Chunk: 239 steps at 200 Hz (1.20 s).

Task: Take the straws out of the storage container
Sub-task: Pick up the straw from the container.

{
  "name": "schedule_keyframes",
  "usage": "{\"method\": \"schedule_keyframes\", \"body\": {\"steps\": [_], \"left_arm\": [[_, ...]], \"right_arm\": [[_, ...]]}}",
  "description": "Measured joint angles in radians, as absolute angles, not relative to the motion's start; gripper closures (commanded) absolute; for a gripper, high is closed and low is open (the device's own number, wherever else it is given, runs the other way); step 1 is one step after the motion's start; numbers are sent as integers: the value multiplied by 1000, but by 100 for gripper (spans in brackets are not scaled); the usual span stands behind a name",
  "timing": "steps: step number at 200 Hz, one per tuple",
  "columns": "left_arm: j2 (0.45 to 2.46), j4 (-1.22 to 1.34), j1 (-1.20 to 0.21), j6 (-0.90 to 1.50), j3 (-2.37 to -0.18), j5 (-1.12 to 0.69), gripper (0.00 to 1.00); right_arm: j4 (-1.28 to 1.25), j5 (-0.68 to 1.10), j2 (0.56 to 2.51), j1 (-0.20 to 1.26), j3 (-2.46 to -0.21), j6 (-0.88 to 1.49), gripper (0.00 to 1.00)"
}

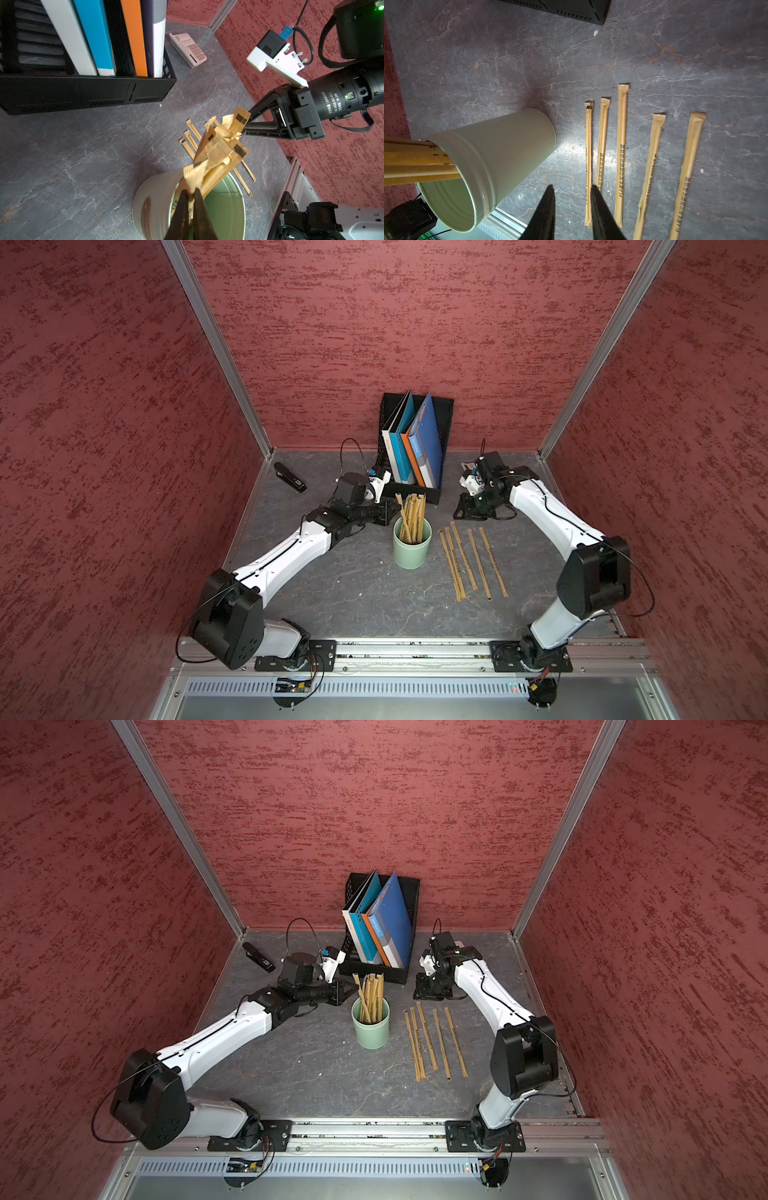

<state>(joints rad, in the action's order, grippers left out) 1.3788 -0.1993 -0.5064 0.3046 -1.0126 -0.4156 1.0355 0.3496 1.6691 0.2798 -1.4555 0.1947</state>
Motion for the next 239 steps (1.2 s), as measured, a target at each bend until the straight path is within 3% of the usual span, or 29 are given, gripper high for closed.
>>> {"method": "schedule_keyframes", "body": {"steps": [125,239], "left_arm": [[1196,-431,-514,228,-1109,-343,91],[1134,-756,-443,43,-1514,-176,91]], "right_arm": [[997,396,1650,280,-1443,210,73],[984,424,1550,280,-1417,213,72]]}}
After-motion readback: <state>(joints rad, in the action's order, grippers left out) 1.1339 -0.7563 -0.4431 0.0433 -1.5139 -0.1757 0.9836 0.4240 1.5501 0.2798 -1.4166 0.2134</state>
